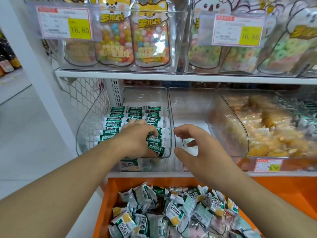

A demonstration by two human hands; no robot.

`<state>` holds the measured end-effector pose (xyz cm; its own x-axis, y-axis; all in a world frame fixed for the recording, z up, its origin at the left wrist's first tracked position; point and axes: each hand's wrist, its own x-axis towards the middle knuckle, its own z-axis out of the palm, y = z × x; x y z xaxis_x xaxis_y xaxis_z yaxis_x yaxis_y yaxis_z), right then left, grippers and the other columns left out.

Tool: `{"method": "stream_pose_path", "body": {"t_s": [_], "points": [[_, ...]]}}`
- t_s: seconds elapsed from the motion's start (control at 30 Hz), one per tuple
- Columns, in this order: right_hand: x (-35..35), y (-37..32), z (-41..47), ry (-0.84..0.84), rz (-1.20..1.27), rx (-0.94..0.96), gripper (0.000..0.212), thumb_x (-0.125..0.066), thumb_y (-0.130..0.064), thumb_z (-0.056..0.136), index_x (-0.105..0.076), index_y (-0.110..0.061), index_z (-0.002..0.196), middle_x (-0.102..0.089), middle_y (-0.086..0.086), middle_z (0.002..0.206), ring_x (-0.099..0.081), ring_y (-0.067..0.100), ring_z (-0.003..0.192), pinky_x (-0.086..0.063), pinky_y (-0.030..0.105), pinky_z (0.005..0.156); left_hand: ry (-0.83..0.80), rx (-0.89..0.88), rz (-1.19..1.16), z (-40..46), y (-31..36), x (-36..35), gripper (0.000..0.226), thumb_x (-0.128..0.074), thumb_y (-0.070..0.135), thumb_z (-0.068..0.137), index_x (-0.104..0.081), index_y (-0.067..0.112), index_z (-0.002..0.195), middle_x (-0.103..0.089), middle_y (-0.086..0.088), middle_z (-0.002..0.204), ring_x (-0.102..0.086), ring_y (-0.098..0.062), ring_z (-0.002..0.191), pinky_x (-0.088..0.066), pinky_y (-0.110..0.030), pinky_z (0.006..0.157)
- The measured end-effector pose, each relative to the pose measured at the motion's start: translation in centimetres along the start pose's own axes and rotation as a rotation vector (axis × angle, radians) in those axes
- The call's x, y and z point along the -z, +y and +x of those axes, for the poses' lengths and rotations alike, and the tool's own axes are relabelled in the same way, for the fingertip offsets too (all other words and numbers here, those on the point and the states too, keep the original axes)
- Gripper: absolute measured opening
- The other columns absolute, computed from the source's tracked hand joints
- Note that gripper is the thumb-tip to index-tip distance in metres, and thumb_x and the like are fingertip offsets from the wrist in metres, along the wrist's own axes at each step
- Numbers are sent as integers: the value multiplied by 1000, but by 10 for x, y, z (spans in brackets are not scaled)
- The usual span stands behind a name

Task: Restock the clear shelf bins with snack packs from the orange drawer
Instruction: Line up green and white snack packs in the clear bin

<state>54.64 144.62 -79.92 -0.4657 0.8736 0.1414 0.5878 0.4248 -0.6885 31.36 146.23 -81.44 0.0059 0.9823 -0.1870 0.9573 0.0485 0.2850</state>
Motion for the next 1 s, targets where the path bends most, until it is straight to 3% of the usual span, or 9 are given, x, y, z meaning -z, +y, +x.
{"method": "stream_pose_path", "body": {"t_s": [0.07, 0.17, 0.43, 0.57, 0.73, 0.87, 0.93, 1.0], "points": [[1, 1, 0, 0, 8, -4, 40, -70, -31, 98, -55, -42, 133, -55, -29, 125, -49, -13, 115, -39, 3, 89, 24, -9, 2, 1, -2, -3, 54, -85, 32, 83, -62, 44, 131, -52, 12, 131, -38, -19, 129, -40, -45, 110], [1, 2, 0, 0, 19, -8, 38, -71, -29, 98, -56, -41, 131, -57, -27, 122, -50, -13, 112, -40, 3, 87, 59, 19, 43, 5, -2, -7, 60, -93, 50, 70, -63, 49, 122, -55, 10, 125, -47, -22, 120, -48, -45, 103], [2, 4, 0, -3, 16, -17, 36, -70, -28, 98, -57, -39, 129, -59, -27, 119, -50, -13, 110, -40, 2, 86, 58, 17, 195, 13, 1, -10, 61, -91, 56, 69, -65, 42, 122, -62, 7, 117, -53, -25, 111, -53, -45, 94], [1, 4, 0, -7, 20, -24, 37, -70, -29, 98, -57, -39, 131, -59, -27, 119, -51, -13, 109, -40, 3, 86, 47, -34, 249, 17, 1, -10, 45, -85, 37, 77, -59, 44, 113, -58, 10, 111, -49, -24, 110, -50, -44, 93], [0, 4, 0, -3, 14, -8, 42, -70, -27, 98, -55, -43, 133, -57, -27, 123, -51, -11, 112, -39, 4, 88, 107, -143, 301, 21, -2, -14, 40, -81, 22, 86, -61, 34, 119, -50, 10, 117, -41, -17, 112, -38, -33, 91], [-2, 5, 0, -47, -39, 77, 57, -68, -24, 99, -50, -47, 148, -45, -33, 141, -43, -12, 125, -36, 11, 107, 82, -91, 126, 19, -7, -19, 65, -91, 49, 72, -51, 32, 119, -47, 10, 120, -41, -14, 111, -46, -33, 87], [-3, 6, 0, -63, -57, 93, 56, -68, -23, 100, -52, -43, 149, -42, -32, 149, -41, -9, 133, -35, 17, 115, 78, -95, 149, 18, -7, -18, 90, -91, 56, 69, -44, 29, 141, -48, 9, 134, -41, -15, 123, -49, -40, 99], [-5, 7, 0, -60, -78, 95, 57, -67, -20, 100, -53, -42, 150, -44, -29, 152, -39, -8, 139, -34, 22, 120, 75, -101, 166, 17, -6, -16, 102, -90, 52, 73, -36, 28, 157, -46, 7, 140, -38, -17, 131, -48, -42, 105]]}}
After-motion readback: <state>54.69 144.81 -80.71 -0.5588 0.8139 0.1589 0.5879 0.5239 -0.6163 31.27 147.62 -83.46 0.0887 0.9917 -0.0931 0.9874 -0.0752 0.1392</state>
